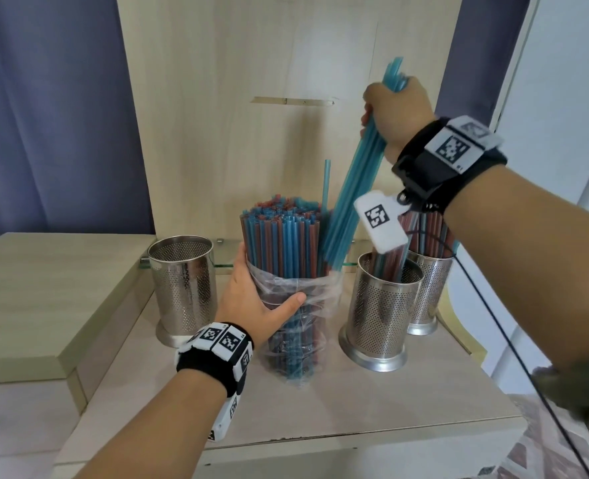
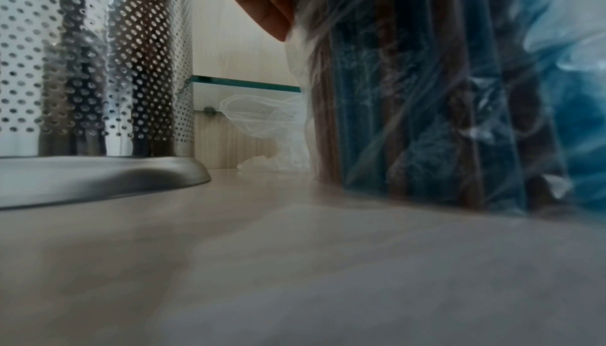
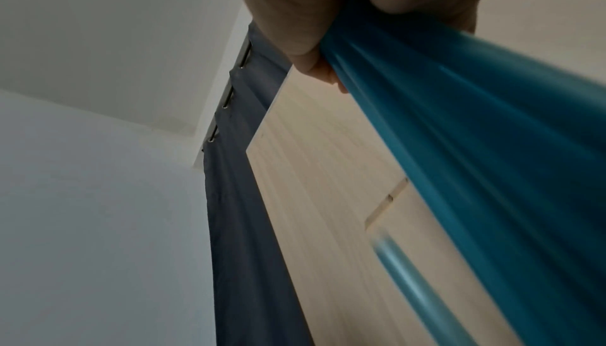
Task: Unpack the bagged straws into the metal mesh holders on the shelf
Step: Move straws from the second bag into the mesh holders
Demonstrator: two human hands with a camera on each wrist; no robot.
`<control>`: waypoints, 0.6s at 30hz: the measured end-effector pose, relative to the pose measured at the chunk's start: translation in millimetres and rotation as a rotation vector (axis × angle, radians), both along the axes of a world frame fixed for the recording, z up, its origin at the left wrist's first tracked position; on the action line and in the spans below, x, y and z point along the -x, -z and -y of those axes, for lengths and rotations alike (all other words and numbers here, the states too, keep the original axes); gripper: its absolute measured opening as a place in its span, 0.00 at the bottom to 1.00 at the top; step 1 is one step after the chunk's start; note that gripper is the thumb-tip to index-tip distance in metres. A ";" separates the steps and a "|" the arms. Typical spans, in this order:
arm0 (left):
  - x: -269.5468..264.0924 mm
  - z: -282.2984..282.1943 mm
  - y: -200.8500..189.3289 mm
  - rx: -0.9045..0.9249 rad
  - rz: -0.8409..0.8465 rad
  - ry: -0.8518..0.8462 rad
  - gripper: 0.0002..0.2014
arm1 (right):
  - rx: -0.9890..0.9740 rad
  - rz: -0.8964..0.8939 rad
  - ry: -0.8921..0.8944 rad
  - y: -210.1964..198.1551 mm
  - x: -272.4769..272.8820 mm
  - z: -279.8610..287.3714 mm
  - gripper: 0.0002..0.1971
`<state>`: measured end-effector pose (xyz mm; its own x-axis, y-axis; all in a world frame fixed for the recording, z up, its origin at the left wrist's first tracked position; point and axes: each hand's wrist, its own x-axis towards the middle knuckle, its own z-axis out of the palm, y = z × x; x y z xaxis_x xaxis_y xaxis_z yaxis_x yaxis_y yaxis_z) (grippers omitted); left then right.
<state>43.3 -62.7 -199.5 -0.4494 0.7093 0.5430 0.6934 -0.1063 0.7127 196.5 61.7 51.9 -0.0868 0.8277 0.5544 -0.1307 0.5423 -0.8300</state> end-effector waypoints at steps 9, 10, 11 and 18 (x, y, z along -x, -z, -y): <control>3.6 -3.7 3.9 -0.006 -0.009 0.000 0.60 | -0.114 -0.078 -0.129 -36.1 -71.3 -0.6 0.06; 4.0 -3.9 3.9 -0.002 -0.011 0.002 0.60 | -0.121 -0.050 -0.149 -32.4 -77.5 0.4 0.06; 4.3 -4.0 4.1 -0.001 -0.013 0.003 0.60 | -0.117 -0.021 -0.167 -26.2 -81.5 0.6 0.07; 1.3 -2.0 1.9 -0.016 -0.030 -0.003 0.57 | 0.032 0.096 -0.380 56.6 -70.6 -13.8 0.10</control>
<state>42.0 -60.7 -201.4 -0.4347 0.6991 0.5677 0.7149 -0.1154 0.6896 267.1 75.4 -4.7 -0.4409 0.7431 0.5034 -0.2383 0.4438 -0.8638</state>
